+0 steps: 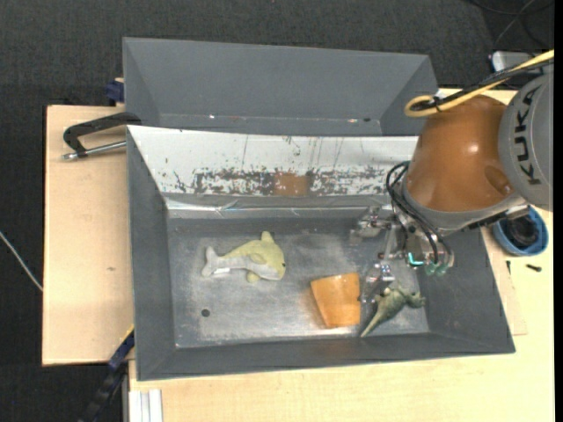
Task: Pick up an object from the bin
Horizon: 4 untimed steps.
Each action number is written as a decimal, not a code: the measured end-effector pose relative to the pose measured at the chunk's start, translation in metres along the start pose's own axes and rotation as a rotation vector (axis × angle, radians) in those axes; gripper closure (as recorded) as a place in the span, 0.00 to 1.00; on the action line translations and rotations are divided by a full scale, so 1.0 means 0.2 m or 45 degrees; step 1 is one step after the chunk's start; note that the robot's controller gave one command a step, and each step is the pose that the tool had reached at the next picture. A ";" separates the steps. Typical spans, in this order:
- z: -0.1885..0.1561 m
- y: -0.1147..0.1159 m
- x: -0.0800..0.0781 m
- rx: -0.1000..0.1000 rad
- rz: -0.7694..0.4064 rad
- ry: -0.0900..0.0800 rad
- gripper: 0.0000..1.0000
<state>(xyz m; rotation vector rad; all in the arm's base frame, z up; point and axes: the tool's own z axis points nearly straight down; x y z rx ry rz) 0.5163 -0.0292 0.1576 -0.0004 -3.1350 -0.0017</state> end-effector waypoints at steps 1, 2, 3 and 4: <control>0.42 -0.07 -0.02 0.000 0.026 -0.002 0.00; 0.08 0.75 -0.11 -0.008 0.031 -0.020 0.00; 0.42 0.73 -0.23 -0.006 0.351 -0.018 0.00; 0.40 0.73 -0.25 -0.008 0.350 -0.033 1.00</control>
Offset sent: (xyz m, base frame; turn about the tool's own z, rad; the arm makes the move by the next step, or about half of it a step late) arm 0.0043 -0.0135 -0.0809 0.0189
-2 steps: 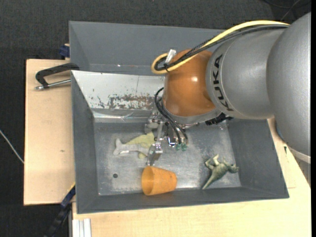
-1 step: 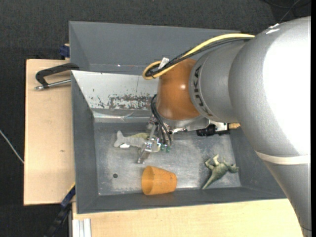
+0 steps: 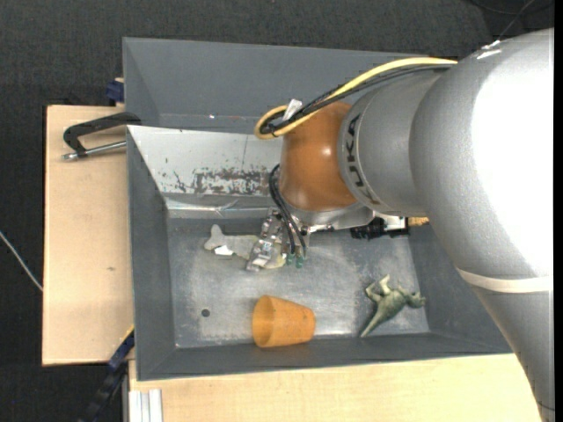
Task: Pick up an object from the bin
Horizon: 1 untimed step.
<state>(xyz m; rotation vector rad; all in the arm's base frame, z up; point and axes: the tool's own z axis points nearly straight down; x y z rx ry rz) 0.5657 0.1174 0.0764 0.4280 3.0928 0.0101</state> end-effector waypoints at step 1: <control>-0.82 -0.04 -0.03 0.002 -0.051 0.006 1.00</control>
Offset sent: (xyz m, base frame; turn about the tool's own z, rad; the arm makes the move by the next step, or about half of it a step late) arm -0.0017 -0.0124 0.1569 -0.0378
